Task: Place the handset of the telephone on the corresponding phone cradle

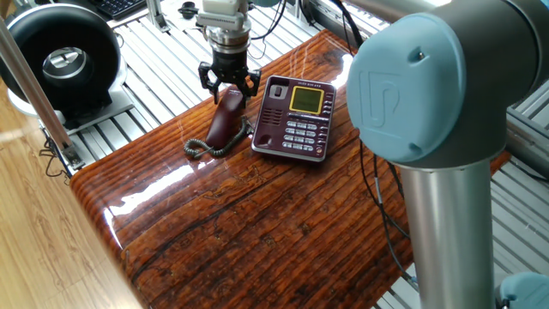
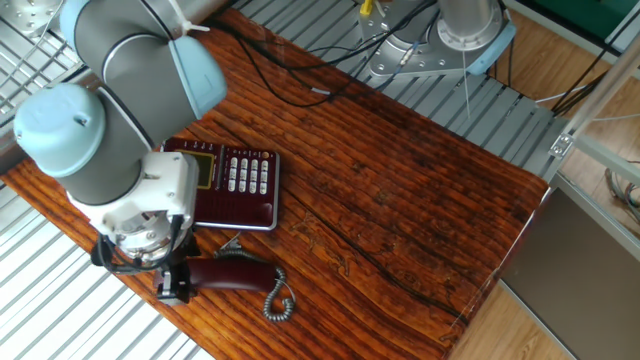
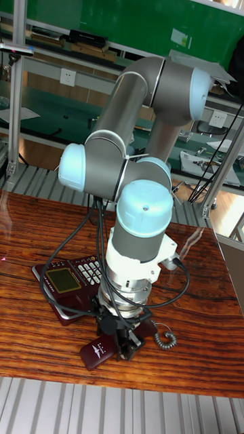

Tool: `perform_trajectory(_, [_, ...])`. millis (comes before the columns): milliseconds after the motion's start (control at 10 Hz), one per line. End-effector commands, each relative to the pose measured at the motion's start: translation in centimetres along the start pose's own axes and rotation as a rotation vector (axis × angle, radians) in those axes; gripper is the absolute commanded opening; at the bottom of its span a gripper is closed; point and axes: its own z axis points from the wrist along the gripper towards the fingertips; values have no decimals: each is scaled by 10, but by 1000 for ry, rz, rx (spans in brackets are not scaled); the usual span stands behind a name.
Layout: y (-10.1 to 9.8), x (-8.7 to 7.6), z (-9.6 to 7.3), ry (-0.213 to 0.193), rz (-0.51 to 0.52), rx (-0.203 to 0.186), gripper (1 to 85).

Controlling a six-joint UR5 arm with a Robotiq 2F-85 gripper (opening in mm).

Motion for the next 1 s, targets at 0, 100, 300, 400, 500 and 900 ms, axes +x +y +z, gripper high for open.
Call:
perform_trajectory(0, [-5,-8,1,-24,-7,25,623])
perform_trajectory(100, [-8,-12,1,-39,-20,34,607])
perform_trajectory(300, [-3,-16,-1,-59,-32,20,560])
perform_trajectory(400, [0,-17,-1,-64,-34,14,523])
perform_trajectory(500, [-1,-19,-1,-75,-39,30,483])
perform_trajectory(900, [4,-16,-11,-112,-44,36,353])
